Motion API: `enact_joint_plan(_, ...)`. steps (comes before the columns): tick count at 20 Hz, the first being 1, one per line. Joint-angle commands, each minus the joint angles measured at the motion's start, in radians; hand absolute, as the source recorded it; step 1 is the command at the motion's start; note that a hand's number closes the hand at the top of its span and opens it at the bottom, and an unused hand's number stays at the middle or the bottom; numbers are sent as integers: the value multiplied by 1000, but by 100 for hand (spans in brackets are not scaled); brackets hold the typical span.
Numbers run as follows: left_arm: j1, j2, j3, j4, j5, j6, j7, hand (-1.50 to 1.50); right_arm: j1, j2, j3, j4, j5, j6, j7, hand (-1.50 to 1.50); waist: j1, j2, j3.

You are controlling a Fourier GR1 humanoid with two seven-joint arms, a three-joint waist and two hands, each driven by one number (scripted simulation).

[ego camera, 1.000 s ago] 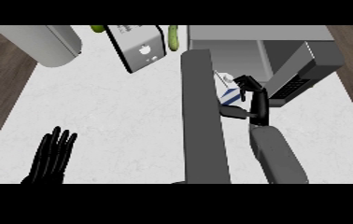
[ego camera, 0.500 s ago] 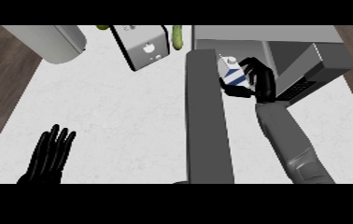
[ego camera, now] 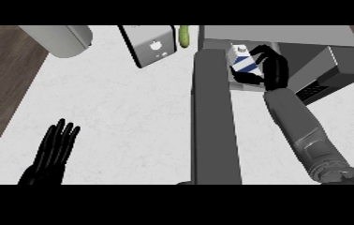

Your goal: Pick up the milk, place it into the microwave and close the microwave

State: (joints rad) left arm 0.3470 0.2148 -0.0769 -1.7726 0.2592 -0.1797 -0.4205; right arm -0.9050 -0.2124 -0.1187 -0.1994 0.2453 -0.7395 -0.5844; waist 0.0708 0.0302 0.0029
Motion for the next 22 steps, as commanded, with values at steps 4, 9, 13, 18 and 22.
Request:
enact_joint_plan(4,-52,13,1,40,-67,27,9,-150,-63,-38,-31,57,6,-150,30,150,19,13,1)
enact_joint_plan(9,-26,15,-24,28,-92,21,5,-150,-89,-90,22,117,72,-151,64,-150,47,20,1)
enact_joint_plan(13,-45,25,-22,25,-89,15,26,-150,-83,-76,34,142,86,-126,74,-150,52,24,3)
enact_joint_plan(18,-85,9,-22,49,-92,23,24,-150,-108,-74,32,135,83,-5,56,-150,47,25,4)
enact_joint_plan(22,-75,-14,-44,67,-93,12,-7,-150,-86,-32,2,103,51,42,-7,-150,37,18,3)
